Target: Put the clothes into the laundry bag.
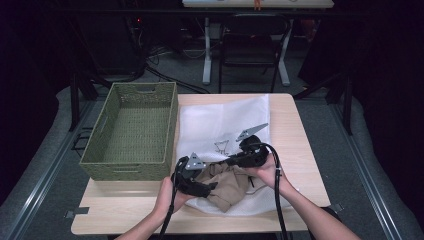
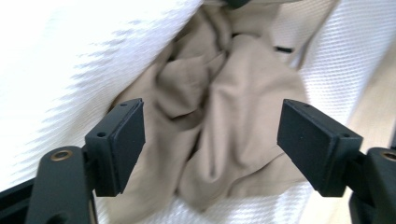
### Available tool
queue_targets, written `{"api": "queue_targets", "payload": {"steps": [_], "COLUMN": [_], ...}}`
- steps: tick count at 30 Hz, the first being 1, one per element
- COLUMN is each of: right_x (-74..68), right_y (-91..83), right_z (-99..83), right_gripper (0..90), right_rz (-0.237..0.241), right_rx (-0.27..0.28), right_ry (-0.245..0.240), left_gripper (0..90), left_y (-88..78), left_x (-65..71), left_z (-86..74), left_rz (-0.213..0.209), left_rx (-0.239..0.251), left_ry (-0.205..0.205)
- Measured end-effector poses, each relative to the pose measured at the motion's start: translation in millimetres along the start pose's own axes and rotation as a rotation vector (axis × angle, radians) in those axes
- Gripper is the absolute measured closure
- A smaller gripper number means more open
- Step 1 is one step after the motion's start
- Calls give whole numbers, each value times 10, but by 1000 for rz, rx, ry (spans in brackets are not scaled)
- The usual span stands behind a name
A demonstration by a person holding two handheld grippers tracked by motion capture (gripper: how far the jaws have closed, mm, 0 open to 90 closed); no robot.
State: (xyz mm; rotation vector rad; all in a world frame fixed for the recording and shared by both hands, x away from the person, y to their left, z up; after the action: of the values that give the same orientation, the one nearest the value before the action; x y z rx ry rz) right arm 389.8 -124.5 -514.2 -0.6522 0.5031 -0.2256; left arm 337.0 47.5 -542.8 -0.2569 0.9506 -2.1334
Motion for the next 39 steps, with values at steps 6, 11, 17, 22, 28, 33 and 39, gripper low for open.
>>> {"api": "queue_targets", "payload": {"steps": [6,11,17,22,28,33,39], "right_x": [-2,-10,-49,-122,-69,-30,5], "right_y": [15,40,18,-77,-21,-4,-26], "right_z": [-3,-13,17,89,52,17,-2], "right_gripper": [858,859,861,862,860,860,859], "right_rz": [4,12,24,57,35,21,13], "right_rx": [-2,-11,10,69,38,21,23], "right_ry": [3,5,-3,-3,-4,5,12], "left_gripper": [350,610,824,831,808,668,483], "left_y": [297,446,492,367,544,469,161], "left_x": [-77,-25,10,-47,-108,-155,-112], "left_z": [-194,-230,-127,88,-51,-52,-1], "left_rz": [-8,-24,-1,37,15,-17,-27], "left_rx": [-115,-130,-111,-19,-66,-50,-24], "left_ry": [-46,-44,0,-21,-60,-72,-36]}}
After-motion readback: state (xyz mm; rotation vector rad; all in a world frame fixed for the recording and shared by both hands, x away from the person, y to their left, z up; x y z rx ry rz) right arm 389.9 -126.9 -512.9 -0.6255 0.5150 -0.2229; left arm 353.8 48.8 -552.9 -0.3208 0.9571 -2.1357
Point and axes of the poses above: each handheld gripper's, and its own axes: y roughly forward along the jaws, z roughly out of its top, x roughly to its right, the point moved 5 cm from there along y, roughly forward along the jaws, and after that the axes turned 14 degrees about z, right-handed, at the moved point
